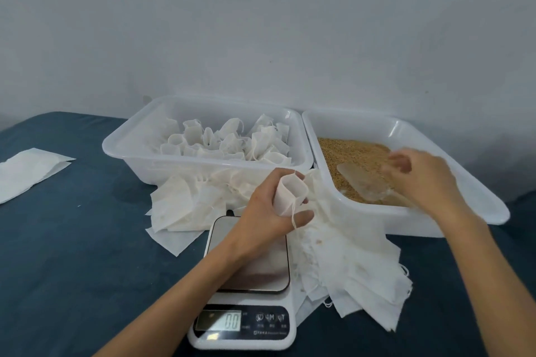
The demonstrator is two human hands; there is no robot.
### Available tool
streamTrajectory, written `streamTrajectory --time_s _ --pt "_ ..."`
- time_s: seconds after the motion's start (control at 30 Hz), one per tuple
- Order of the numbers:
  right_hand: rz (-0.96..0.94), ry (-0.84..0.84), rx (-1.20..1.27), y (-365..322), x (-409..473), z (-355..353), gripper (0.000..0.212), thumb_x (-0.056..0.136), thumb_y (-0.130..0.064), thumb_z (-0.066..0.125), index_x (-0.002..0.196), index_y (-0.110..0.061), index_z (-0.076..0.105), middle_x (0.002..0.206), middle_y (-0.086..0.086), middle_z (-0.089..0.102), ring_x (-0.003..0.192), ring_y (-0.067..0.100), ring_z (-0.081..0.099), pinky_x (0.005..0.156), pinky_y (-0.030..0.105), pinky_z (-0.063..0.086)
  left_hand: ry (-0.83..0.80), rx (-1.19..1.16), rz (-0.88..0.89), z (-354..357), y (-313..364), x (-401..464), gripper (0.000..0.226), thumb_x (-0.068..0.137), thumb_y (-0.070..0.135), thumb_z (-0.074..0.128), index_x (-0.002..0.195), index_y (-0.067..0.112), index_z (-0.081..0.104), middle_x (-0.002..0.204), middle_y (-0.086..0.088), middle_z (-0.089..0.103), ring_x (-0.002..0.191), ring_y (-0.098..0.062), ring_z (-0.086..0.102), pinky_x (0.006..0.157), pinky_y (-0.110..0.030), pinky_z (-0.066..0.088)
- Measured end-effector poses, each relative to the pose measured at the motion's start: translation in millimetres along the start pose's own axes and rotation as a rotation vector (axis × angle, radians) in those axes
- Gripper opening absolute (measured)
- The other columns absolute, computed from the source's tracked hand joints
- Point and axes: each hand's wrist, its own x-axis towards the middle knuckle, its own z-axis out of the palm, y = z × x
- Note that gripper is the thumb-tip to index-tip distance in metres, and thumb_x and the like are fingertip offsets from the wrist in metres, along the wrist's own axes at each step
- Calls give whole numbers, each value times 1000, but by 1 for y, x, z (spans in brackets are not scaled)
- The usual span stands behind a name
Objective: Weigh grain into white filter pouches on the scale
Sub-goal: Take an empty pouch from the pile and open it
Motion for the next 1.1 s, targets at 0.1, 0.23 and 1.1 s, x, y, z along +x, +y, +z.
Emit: streamTrajectory --time_s 0.1,0.23,1.1 --pt "171 -316 -194 25 12 1 57 80 -47 81 129 -24 63 115 -5 68 104 17 62 92 41 51 12 -78 -24 0 1 1 49 83 15 83 125 23 60 99 3 69 93 -9 68 80 -23 53" --pt "149 -321 -196 30 17 6 56 73 -43 87 122 -28 66 106 -7 68 94 14 61 83 35 50 40 -131 -49 -1 4 1 45 83 14 75 123 29 63 98 5 70 105 -14 67 87 -32 50" --pt "24 -130 -576 24 58 26 19 90 -17 68 109 -16 62 105 7 66 95 28 63 78 40 55 37 8 -70 -6 -10 7 41 72 22 81 109 34 66 95 2 73 89 -7 71 76 -23 54"
